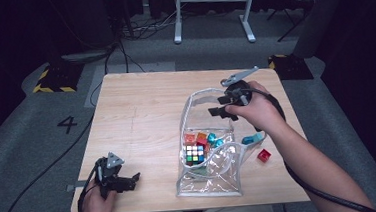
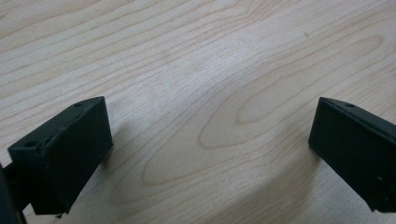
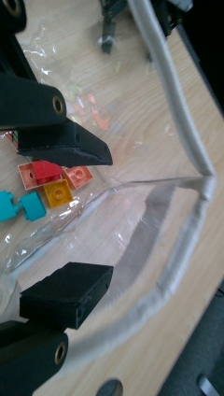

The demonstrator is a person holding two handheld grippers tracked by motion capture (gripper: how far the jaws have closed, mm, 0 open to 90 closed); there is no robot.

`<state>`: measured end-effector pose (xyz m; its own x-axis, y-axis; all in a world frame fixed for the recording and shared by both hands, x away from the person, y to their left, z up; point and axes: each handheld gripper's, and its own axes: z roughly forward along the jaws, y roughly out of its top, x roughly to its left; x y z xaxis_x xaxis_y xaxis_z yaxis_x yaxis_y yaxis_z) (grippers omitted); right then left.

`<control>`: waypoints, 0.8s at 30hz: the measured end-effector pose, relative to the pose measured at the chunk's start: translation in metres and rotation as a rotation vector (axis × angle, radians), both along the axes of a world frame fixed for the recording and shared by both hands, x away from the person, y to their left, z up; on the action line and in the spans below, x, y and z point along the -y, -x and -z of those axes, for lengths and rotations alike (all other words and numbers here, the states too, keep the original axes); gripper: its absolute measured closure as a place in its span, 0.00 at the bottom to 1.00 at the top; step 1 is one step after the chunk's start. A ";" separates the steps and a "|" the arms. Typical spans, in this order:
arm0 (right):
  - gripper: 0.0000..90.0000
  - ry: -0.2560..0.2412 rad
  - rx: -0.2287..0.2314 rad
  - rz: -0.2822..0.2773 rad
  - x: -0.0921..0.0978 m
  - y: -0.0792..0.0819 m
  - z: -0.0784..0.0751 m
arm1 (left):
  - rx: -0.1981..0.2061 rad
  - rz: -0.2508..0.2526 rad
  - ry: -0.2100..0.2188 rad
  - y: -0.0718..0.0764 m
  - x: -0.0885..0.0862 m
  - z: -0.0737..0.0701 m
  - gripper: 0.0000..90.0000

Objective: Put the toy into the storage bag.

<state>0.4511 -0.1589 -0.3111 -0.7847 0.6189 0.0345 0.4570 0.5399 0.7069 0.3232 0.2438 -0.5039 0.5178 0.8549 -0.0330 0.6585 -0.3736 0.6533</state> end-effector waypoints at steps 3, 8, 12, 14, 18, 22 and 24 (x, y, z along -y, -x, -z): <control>0.44 -0.032 0.025 0.021 0.016 0.006 -0.014 | 0.004 0.007 0.004 -0.001 0.000 0.000 0.00; 0.43 -0.092 0.053 0.082 0.054 0.020 -0.029 | 0.002 0.007 0.006 -0.001 0.000 0.000 0.00; 0.43 -0.092 0.063 0.146 0.087 0.027 -0.027 | 0.002 0.008 0.005 -0.001 0.000 0.000 0.00; 0.43 -0.102 0.070 0.182 0.104 0.032 -0.026 | 0.002 0.007 0.005 -0.001 0.000 0.000 0.00; 0.43 -0.129 0.075 0.233 0.132 0.043 -0.023 | 0.003 0.008 0.005 -0.001 0.000 0.000 0.00; 0.42 -0.117 0.078 0.265 0.150 0.054 -0.016 | 0.003 0.008 0.005 -0.001 0.000 0.000 0.00; 0.41 -0.108 0.081 0.274 0.157 0.059 -0.011 | 0.003 0.009 0.005 -0.001 0.000 0.000 0.00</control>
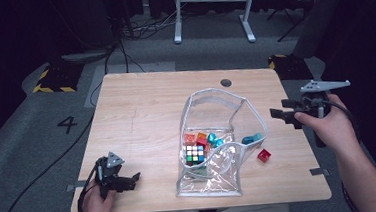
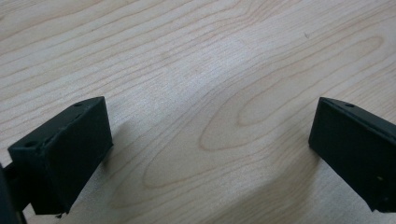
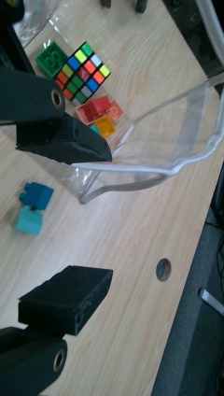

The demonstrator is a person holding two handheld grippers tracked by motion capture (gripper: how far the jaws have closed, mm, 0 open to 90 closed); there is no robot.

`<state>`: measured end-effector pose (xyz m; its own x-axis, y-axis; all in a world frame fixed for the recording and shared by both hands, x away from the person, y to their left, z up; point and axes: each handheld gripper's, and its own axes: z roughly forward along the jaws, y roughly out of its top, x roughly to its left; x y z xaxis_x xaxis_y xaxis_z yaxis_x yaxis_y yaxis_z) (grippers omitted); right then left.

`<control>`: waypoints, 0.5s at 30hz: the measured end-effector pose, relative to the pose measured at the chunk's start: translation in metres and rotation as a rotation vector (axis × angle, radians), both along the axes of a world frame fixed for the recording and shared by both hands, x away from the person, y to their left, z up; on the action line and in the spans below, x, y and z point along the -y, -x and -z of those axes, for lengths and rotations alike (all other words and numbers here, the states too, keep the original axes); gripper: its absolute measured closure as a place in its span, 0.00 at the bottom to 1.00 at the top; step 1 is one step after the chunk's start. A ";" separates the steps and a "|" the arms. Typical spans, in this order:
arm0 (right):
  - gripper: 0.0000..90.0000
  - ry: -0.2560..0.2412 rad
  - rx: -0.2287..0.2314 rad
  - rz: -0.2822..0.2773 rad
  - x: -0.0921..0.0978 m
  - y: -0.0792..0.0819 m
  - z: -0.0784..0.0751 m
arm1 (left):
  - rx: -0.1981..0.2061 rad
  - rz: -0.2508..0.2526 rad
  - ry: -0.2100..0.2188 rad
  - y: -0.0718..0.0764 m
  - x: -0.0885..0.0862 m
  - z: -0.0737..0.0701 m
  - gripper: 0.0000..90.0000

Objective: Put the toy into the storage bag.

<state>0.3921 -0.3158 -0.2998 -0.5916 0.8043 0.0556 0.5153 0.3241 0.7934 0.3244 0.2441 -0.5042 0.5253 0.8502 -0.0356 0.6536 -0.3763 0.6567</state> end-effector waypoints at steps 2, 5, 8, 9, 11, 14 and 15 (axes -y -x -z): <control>0.40 0.005 0.004 0.010 0.005 0.006 0.004 | -0.003 0.003 -0.009 -0.001 0.000 0.000 0.00; 0.40 0.007 0.020 0.010 0.011 0.015 0.012 | -0.001 0.008 -0.005 -0.002 0.000 0.000 0.00; 0.40 -0.013 0.031 0.016 0.012 0.023 0.025 | 0.000 0.008 -0.006 -0.002 0.000 0.000 0.00; 0.40 -0.013 0.032 0.016 0.012 0.025 0.030 | 0.000 0.008 -0.007 -0.002 0.000 0.000 0.00; 0.40 -0.013 0.035 0.025 0.013 0.028 0.040 | -0.001 0.008 -0.006 -0.002 0.000 0.000 0.00; 0.40 -0.039 0.029 0.035 0.014 0.034 0.057 | -0.001 0.008 -0.006 -0.002 0.000 0.000 0.00; 0.40 -0.039 0.029 0.039 0.014 0.035 0.063 | 0.000 0.008 -0.007 -0.002 0.000 0.000 0.00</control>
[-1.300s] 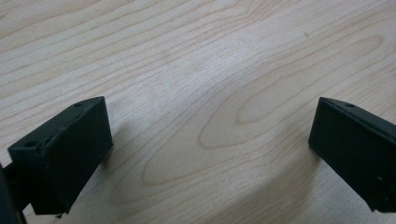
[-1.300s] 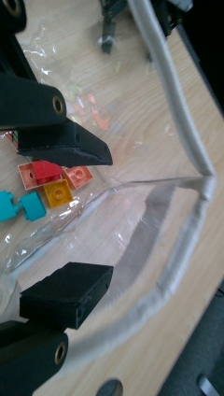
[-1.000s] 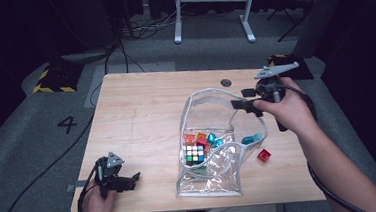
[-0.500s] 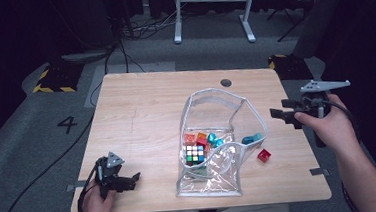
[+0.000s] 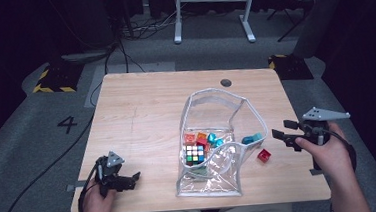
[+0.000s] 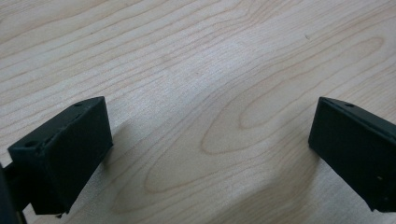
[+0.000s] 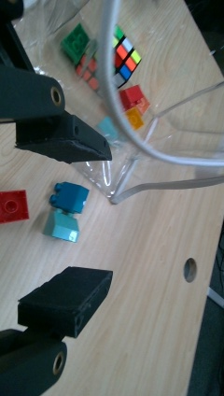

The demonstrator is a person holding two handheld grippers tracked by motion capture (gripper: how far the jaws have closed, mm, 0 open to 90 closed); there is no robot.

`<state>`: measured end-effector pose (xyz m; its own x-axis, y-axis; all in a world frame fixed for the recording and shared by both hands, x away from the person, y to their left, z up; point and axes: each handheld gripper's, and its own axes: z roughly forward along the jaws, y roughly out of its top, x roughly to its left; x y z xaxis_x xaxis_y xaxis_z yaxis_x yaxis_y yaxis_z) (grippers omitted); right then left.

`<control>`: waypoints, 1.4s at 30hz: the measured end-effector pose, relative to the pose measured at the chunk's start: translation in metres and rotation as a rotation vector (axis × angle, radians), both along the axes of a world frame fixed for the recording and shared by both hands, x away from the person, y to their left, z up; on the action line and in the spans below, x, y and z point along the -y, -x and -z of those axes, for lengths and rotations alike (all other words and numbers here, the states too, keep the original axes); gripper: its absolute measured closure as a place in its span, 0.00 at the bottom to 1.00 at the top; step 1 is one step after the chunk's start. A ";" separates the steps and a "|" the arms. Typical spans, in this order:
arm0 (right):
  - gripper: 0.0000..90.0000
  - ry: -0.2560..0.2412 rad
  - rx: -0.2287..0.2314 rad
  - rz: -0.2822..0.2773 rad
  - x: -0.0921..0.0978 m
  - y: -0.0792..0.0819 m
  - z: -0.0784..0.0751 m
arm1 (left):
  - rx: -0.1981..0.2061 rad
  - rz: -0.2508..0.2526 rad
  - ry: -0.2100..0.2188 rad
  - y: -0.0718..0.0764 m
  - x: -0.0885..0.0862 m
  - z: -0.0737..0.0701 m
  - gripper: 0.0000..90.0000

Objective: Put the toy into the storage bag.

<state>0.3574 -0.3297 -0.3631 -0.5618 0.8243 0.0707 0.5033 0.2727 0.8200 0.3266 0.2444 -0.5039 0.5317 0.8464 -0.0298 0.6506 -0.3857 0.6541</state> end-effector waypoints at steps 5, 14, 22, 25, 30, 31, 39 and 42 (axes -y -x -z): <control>0.41 -0.011 -0.030 0.006 -0.002 0.001 0.032 | 0.000 0.000 0.001 0.000 0.000 0.000 0.00; 0.40 -0.104 -0.038 0.007 0.002 0.004 0.070 | -0.001 0.001 0.001 0.000 0.000 0.000 0.00; 0.40 -0.002 -0.112 0.002 -0.002 0.005 0.101 | -0.001 0.001 0.000 0.000 0.000 0.000 0.00; 0.39 0.021 -0.131 0.003 -0.005 0.004 0.109 | 0.000 0.000 0.000 0.000 0.000 0.000 0.00; 0.40 0.057 -0.153 0.012 -0.007 0.001 0.121 | 0.000 0.000 0.000 0.000 0.000 0.000 0.00; 0.41 0.064 -0.156 0.012 -0.007 0.001 0.123 | 0.000 0.000 0.000 0.000 0.000 0.000 0.00; 0.58 0.091 -0.162 0.001 -0.007 0.000 0.128 | -0.004 0.002 -0.002 -0.001 0.000 0.000 0.00; 0.65 0.099 -0.157 0.002 -0.007 0.000 0.128 | -0.004 0.002 -0.003 -0.001 0.000 0.000 0.00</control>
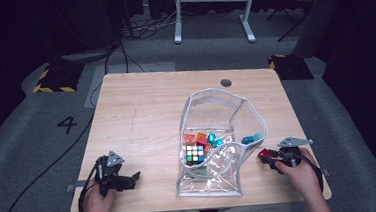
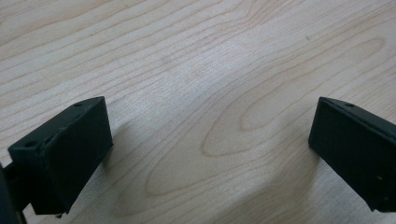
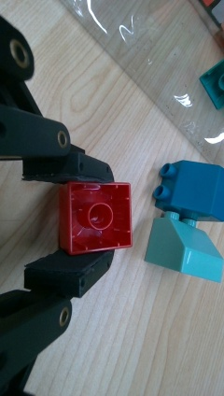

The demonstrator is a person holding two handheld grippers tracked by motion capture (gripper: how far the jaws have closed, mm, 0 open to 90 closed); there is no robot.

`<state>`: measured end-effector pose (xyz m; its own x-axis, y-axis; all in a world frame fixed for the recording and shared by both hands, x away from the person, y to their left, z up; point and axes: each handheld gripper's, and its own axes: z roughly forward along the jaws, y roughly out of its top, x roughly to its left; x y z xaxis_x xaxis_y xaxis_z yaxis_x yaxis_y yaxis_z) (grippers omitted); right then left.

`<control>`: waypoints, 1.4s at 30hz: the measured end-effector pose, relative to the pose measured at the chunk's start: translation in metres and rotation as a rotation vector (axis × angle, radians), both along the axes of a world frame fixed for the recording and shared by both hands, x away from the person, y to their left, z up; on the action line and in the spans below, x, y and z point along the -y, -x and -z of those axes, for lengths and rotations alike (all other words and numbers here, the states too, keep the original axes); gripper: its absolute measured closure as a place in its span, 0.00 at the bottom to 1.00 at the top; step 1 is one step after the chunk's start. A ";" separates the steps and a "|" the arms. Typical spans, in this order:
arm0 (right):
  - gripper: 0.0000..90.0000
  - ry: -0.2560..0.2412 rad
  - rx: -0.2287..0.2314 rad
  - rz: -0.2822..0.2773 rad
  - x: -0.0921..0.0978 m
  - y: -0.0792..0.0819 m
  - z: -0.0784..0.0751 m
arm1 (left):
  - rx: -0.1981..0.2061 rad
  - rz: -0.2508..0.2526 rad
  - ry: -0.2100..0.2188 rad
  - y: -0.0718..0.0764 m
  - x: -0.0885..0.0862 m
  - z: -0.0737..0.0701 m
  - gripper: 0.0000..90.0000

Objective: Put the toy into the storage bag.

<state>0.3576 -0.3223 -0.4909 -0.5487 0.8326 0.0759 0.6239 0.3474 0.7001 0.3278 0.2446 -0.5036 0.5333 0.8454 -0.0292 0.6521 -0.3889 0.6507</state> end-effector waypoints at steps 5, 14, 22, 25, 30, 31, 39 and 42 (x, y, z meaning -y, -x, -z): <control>0.66 0.006 0.016 0.005 0.000 -0.001 -0.001 | 0.000 0.000 0.000 0.000 0.000 0.000 0.00; 0.66 -0.060 0.046 0.021 0.008 0.006 -0.022 | 0.004 0.017 -0.002 -0.002 -0.003 0.000 0.00; 0.66 -0.090 0.102 0.003 0.011 0.014 -0.051 | 0.004 0.017 -0.002 -0.002 -0.002 0.000 0.00; 0.66 -0.093 0.120 -0.014 0.010 0.016 -0.059 | 0.004 0.014 -0.002 -0.002 -0.002 0.000 0.00; 0.66 -0.111 0.158 -0.023 0.008 0.020 -0.075 | -0.004 0.008 0.006 0.000 -0.002 0.000 0.00; 0.66 -0.121 0.159 -0.023 0.007 0.021 -0.077 | -0.001 0.004 0.003 0.000 -0.003 0.000 0.00; 0.66 -0.161 0.196 -0.065 0.005 0.029 -0.102 | 0.004 -0.001 0.000 0.001 -0.003 0.000 0.00; 0.66 -0.196 0.213 -0.082 0.004 0.031 -0.117 | 0.000 -0.006 0.000 0.002 -0.003 0.000 0.00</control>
<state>0.3268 -0.3264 -0.3741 -0.6345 0.7656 0.1063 0.4308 0.2362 0.8710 0.3257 0.2476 -0.5038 0.5281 0.8487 -0.0296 0.6547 -0.3847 0.6507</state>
